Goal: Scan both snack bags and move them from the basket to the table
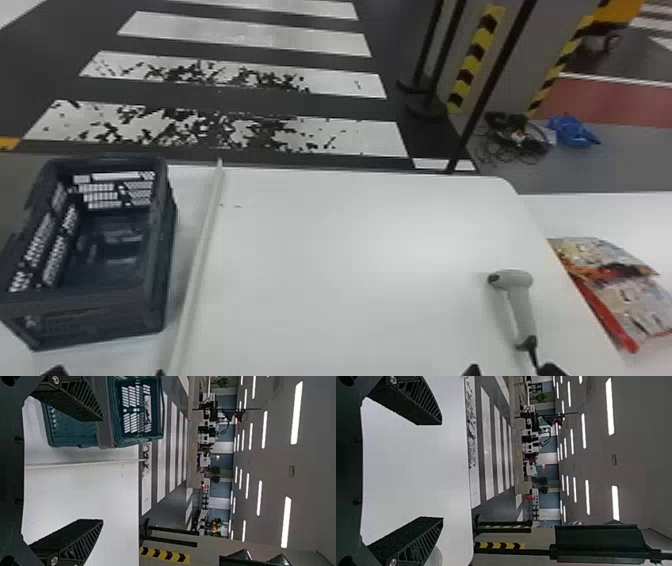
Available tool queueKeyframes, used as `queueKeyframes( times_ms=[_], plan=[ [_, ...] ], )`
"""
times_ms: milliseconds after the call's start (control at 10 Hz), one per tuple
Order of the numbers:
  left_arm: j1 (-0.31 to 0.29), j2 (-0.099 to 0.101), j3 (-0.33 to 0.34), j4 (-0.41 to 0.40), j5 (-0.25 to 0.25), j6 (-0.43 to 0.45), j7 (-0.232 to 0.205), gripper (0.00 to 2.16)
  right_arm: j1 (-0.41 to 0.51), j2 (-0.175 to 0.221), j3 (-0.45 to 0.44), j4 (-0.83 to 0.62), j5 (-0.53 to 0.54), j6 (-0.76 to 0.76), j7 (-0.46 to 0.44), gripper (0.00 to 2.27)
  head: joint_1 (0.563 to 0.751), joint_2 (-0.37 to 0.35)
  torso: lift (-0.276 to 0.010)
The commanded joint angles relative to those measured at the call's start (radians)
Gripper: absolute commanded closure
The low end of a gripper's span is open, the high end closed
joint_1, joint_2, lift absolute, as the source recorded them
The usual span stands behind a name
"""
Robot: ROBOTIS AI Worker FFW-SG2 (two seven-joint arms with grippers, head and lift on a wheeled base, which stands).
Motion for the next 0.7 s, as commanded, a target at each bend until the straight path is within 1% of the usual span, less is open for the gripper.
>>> queueKeyframes(
  times_ms=[0, 300, 600],
  plan=[
    [0.0, 0.0, -0.001, 0.0, 0.0, 0.0, -0.001, 0.08, 0.003, 0.0, 0.0, 0.006, 0.0, -0.032, 0.0, 0.06, 0.695, -0.172, -0.098],
    [-0.003, 0.0, -0.002, 0.003, -0.001, 0.0, -0.003, 0.08, 0.004, 0.0, 0.003, 0.026, 0.006, -0.085, 0.002, 0.06, 0.695, -0.178, -0.098],
    [-0.011, 0.0, -0.002, 0.01, -0.001, 0.0, -0.003, 0.08, 0.001, 0.002, 0.012, 0.03, 0.009, -0.094, 0.002, 0.07, 0.695, -0.172, -0.098]
  ],
)
